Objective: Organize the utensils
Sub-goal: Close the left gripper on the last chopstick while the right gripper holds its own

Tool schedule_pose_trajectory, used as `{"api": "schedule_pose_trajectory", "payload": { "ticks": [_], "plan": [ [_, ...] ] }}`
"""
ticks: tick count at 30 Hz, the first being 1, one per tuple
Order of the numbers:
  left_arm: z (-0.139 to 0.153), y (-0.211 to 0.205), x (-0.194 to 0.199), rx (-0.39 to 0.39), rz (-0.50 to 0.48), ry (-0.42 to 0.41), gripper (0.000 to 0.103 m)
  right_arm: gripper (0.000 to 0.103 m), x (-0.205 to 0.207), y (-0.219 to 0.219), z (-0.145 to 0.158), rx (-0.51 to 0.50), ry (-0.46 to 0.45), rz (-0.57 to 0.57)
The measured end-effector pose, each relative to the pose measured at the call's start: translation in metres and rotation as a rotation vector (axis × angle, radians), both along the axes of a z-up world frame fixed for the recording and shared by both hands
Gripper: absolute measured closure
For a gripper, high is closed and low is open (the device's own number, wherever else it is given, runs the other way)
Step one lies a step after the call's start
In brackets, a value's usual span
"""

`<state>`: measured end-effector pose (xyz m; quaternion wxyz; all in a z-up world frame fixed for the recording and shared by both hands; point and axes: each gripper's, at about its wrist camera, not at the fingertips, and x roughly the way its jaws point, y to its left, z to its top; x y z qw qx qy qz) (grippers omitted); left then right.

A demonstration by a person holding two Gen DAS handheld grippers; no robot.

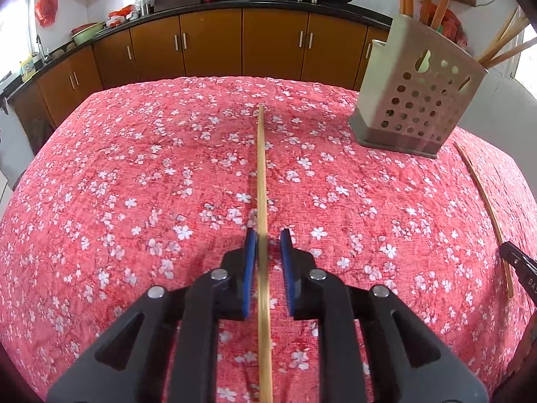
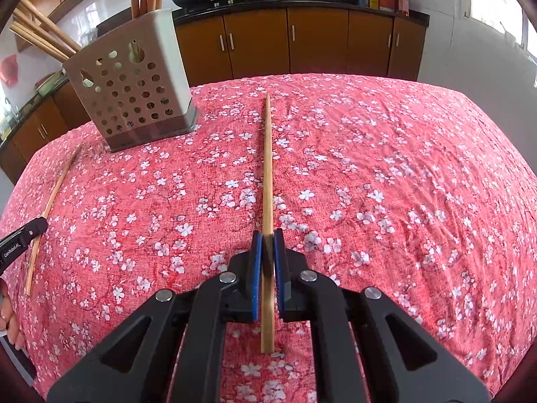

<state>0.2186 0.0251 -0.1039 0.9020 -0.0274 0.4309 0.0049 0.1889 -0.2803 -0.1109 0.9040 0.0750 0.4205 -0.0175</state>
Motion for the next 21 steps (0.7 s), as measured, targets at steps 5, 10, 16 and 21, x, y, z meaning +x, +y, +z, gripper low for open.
{"api": "schedule_pose_trajectory", "payload": {
  "ticks": [5,10,16,21],
  "plan": [
    [-0.0011,0.0040,-0.0003,-0.026,0.002,-0.002,0.086,0.095,-0.0005,-0.0011,-0.0004,0.004,-0.001,0.001],
    [0.0003,0.0041,-0.0021,-0.016,0.003,-0.002,0.086,0.095,-0.0021,-0.0016,0.0002,0.003,-0.001,0.000],
    [0.0006,0.0009,-0.0008,-0.014,0.004,-0.002,0.086,0.095,-0.0011,-0.0005,0.0006,0.002,-0.001,0.000],
    [0.0007,0.0017,-0.0001,-0.017,0.005,-0.002,0.086,0.095,-0.0006,-0.0006,0.0007,0.002,0.000,-0.001]
  ]
}}
